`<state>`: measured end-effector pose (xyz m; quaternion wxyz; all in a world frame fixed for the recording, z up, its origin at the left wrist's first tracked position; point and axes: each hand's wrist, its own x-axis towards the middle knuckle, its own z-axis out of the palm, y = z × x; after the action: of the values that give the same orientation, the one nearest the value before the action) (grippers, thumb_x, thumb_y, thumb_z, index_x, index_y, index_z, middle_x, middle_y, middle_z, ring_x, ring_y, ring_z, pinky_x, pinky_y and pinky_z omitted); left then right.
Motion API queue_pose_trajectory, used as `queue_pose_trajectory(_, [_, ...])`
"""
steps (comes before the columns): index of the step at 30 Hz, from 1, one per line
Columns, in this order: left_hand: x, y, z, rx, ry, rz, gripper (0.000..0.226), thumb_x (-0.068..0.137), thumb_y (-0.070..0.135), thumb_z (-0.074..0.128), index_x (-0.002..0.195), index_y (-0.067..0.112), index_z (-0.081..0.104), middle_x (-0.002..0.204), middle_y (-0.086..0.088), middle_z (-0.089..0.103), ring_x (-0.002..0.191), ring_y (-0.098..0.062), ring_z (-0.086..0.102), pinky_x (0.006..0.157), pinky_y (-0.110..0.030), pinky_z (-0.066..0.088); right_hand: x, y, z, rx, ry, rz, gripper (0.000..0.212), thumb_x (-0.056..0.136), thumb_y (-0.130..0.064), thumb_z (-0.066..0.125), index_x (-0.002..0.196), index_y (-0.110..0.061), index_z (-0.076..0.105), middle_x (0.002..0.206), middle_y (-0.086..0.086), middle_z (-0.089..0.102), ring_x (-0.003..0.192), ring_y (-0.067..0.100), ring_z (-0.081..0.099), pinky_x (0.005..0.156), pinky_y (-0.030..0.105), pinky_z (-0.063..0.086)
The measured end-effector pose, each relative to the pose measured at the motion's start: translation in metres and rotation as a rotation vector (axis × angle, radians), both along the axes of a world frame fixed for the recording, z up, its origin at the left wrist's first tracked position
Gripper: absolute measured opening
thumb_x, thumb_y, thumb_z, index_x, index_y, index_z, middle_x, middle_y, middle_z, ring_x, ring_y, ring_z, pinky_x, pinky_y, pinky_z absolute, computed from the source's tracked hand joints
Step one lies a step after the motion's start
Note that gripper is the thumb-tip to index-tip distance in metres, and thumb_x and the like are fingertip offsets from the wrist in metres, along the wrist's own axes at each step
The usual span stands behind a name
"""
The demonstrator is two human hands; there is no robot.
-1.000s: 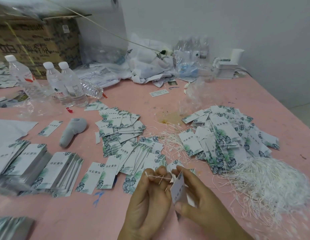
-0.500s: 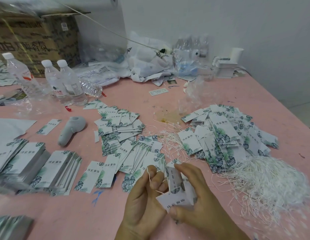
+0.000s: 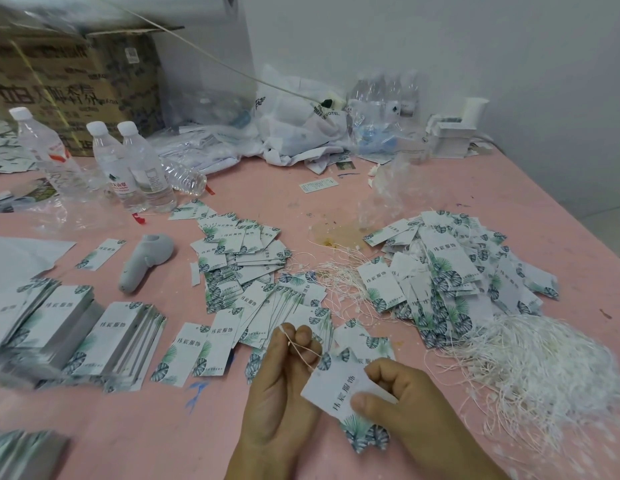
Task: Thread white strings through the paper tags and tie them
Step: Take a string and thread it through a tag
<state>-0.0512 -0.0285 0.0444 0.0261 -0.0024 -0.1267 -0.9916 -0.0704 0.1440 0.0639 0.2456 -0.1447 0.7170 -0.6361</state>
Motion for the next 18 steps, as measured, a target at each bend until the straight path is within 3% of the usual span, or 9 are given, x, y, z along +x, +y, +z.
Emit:
queue_pose_trajectory(3, [-0.002, 0.001, 0.001, 0.003, -0.147, 0.093, 0.029, 0.061, 0.016, 0.094, 0.077, 0.016, 0.069, 0.077, -0.002, 0.062, 0.061, -0.012, 0.058, 0.065, -0.026, 0.055, -0.001, 0.001, 0.000, -0.105, -0.106, 0.021, 0.030, 0.074, -0.032, 0.074, 0.100, -0.017, 0.070, 0.102, 0.016, 0.073, 0.092, 0.031, 0.069, 0.085, 0.041, 0.053])
queue_pose_trajectory(6, [-0.003, 0.007, 0.001, -0.100, -0.276, 0.176, 0.012, 0.074, 0.019, 0.077, 0.078, 0.015, 0.067, 0.077, -0.004, 0.060, 0.066, -0.013, 0.054, 0.076, -0.029, 0.045, -0.002, -0.003, -0.004, -0.298, -0.260, -0.053, 0.022, 0.081, -0.011, 0.073, 0.101, -0.007, 0.067, 0.102, 0.023, 0.071, 0.085, 0.030, 0.068, 0.075, 0.037, 0.054])
queue_pose_trajectory(10, [0.000, 0.021, -0.003, -0.459, -0.269, 0.221, 0.013, 0.070, 0.015, 0.081, 0.073, 0.013, 0.069, 0.064, -0.011, 0.058, 0.053, -0.014, 0.052, 0.053, -0.022, 0.046, -0.002, -0.011, -0.005, -0.563, -0.452, -0.226, 0.032, 0.073, -0.001, 0.060, 0.105, 0.004, 0.065, 0.102, 0.033, 0.068, 0.079, 0.034, 0.069, 0.067, 0.037, 0.057])
queue_pose_trajectory(14, [0.008, 0.030, -0.008, -0.929, -0.152, 0.284, 0.020, 0.072, 0.032, 0.075, 0.078, 0.014, 0.071, 0.065, -0.007, 0.063, 0.057, -0.013, 0.054, 0.056, -0.022, 0.044, 0.000, -0.014, 0.002, -0.702, -0.533, -0.281, 0.032, 0.074, 0.002, 0.054, 0.103, 0.007, 0.066, 0.096, 0.033, 0.067, 0.073, 0.034, 0.069, 0.059, 0.039, 0.059])
queue_pose_trajectory(18, [0.012, 0.032, -0.009, -1.286, -0.042, 0.451, 0.012, 0.081, 0.029, 0.069, 0.088, 0.021, 0.074, 0.087, -0.003, 0.062, 0.059, -0.013, 0.054, 0.055, -0.028, 0.045, 0.002, -0.013, 0.003, -0.671, -0.499, -0.322, 0.036, 0.073, 0.004, 0.055, 0.109, 0.007, 0.059, 0.093, 0.033, 0.067, 0.068, 0.033, 0.068, 0.057, 0.036, 0.059])
